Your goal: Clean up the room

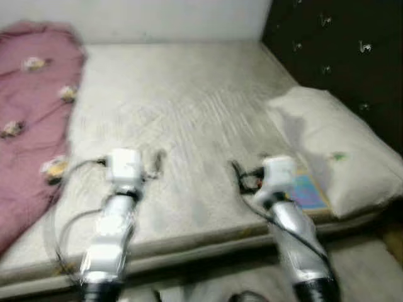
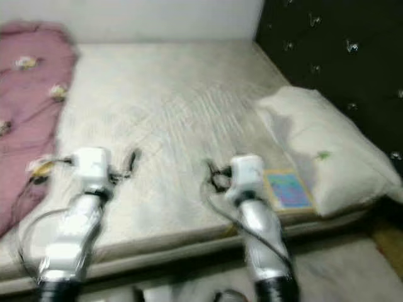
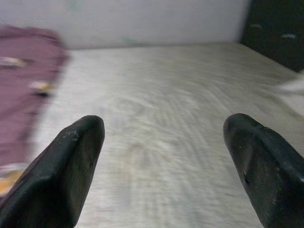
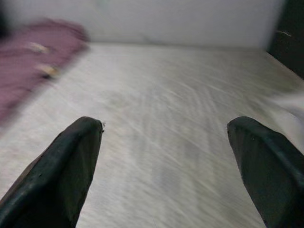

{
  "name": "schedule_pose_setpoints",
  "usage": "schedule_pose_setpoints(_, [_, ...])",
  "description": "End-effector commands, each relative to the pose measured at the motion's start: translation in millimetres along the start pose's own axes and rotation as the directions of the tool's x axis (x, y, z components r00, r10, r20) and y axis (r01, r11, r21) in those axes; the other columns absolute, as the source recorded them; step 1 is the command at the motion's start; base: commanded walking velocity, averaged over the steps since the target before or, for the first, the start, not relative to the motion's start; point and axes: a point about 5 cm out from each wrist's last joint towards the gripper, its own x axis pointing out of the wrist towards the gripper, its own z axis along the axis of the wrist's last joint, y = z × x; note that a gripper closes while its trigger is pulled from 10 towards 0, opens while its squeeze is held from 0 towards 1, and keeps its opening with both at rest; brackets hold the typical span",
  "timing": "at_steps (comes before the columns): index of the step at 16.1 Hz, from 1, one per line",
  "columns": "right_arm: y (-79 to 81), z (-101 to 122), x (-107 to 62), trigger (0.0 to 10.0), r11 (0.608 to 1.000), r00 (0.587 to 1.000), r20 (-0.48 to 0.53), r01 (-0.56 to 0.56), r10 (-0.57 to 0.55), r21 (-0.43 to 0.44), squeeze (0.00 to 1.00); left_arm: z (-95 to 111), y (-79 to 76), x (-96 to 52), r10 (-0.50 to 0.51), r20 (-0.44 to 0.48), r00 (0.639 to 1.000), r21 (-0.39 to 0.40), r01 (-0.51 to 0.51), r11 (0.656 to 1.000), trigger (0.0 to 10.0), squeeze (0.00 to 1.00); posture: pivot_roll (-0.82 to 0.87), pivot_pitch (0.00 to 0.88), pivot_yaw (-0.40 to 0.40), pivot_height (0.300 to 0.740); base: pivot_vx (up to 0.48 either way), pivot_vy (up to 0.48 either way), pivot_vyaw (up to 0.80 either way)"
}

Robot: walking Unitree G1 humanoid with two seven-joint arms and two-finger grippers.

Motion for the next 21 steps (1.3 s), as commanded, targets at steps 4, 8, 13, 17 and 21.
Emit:
schedule_pose_setpoints(4, [-11.0, 1.5, -2.9, 10.0, 0.999, 1.0, 0.002, 0.028, -0.028, -0.028, 0.0, 3.7, -10.6, 2.4, -0.031, 0.014, 0.999, -0.009, 0.031, 0.999, 10.0, 0.0, -0.01, 0.037, -0.026, 0.74, 0.0, 0.48, 0.17])
schedule_pose_setpoints(8, [-11.3, 0.4, -2.8, 10.0, 0.999, 0.999, -0.006, 0.038, -0.038, -0.03, 0.0, 4.1, -10.3, 2.8, -0.029, 0.015, 0.999, -0.009, 0.029, 1.0, 10.0, 0.0, -0.01, 0.037, -0.026, 0.74, 0.0, 0.48, 0.55])
schedule_pose_setpoints(13, [-12.4, -0.1, -2.0, 10.0, 0.999, 0.999, -0.011, 0.043, -0.044, -0.033, 0.0, 3.4, -11.7, 2.6, -0.033, 0.015, 0.999, -0.01, 0.033, 0.999, 10.0, 0.0, -0.01, 0.035, -0.027, 0.74, 0.0, 0.48, 0.0])
schedule_pose_setpoints(17, [-12.9, -0.2, -1.3, 10.0, 0.998, 0.999, -0.012, 0.044, -0.044, -0.035, 0.0, 3.2, -12.4, 4.0, -0.035, 0.015, 0.999, -0.011, 0.035, 0.999, 10.0, 0.0, -0.01, 0.03, -0.03, 0.74, 0.0, 0.48, 0.0])
schedule_pose_setpoints(21, [-14.0, -0.5, -1.1, 10.0, 0.998, 0.999, -0.013, 0.046, -0.047, -0.037, 0.0, 1.9, -13.3, 3.8, -0.037, 0.014, 0.999, -0.006, 0.038, 0.999, 10.0, 0.0, -0.01, 0.026, -0.033, 0.74, 0.0, 0.48, 0.0])
